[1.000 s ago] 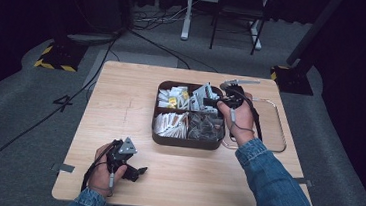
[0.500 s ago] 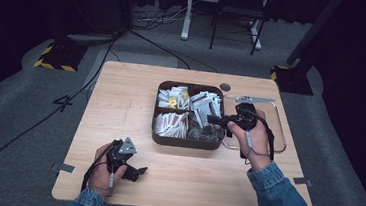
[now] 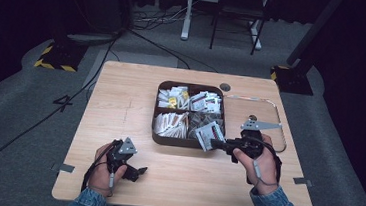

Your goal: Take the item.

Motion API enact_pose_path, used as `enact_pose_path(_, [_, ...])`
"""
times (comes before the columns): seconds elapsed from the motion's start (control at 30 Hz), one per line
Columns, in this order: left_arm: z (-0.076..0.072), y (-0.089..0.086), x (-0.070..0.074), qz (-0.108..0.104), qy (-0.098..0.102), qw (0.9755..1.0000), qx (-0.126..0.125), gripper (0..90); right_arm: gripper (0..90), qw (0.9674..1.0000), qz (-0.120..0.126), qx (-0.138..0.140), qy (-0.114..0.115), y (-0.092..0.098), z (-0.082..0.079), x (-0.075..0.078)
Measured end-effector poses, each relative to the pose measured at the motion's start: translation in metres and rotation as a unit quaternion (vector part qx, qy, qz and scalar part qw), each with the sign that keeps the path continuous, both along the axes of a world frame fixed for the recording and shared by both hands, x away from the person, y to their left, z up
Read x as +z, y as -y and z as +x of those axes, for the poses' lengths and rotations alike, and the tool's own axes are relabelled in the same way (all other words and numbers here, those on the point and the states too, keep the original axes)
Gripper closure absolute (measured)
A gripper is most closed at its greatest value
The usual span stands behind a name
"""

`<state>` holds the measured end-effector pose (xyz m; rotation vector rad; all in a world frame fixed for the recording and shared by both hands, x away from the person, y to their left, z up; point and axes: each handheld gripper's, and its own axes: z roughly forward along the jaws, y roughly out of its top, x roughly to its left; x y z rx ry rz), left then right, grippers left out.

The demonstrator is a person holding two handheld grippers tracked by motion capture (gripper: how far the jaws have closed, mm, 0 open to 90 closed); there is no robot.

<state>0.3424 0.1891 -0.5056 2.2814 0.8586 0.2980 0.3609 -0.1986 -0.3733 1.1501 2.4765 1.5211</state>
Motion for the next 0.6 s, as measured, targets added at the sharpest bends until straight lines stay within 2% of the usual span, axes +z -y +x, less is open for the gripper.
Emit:
enact_pose_path(0.17, [0.000,0.000,0.000,0.000,0.000,1.0000,0.000,0.2,84.1,0.9998,-0.019,0.008,0.002,-0.004,-0.009,-0.003])
enact_pose_path(0.6, [0.000,0.000,0.000,0.000,0.000,1.0000,0.000,0.2,84.1,0.9967,-0.060,0.042,-0.035,-0.023,-0.019,-0.050])
